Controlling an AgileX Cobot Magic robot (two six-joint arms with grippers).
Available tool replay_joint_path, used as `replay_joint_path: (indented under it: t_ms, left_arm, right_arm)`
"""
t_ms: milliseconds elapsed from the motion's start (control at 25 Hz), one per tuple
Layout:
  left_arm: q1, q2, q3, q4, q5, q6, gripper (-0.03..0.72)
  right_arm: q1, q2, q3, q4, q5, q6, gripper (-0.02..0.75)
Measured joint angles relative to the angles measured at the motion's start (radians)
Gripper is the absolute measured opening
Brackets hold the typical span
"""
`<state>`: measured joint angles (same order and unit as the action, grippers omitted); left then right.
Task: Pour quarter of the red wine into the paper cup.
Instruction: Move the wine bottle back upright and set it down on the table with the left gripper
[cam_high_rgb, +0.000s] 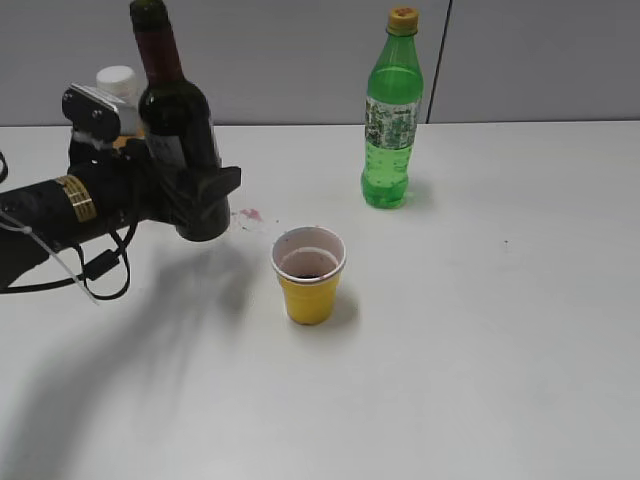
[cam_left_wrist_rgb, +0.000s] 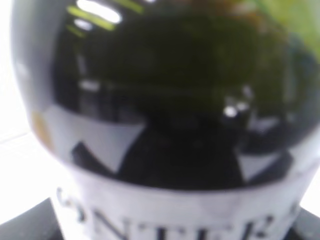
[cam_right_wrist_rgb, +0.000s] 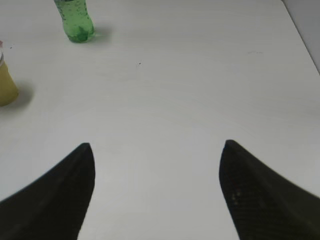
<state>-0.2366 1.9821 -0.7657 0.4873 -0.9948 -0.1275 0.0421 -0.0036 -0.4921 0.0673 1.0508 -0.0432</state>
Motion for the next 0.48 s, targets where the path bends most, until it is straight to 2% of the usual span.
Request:
replay_joint_path:
  t_ms: [200, 480]
  left_arm:
    - [0.0, 0.1, -0.001, 0.003, -0.071, 0.035, 0.529]
    - [0.0, 0.123, -0.001, -0.002, -0.079, 0.107, 0.529]
  right_arm:
    - [0.0, 0.0, 0.0, 0.0, 0.0, 0.0, 0.586]
    - [0.0, 0.0, 0.0, 0.0, 0.0, 0.0, 0.586]
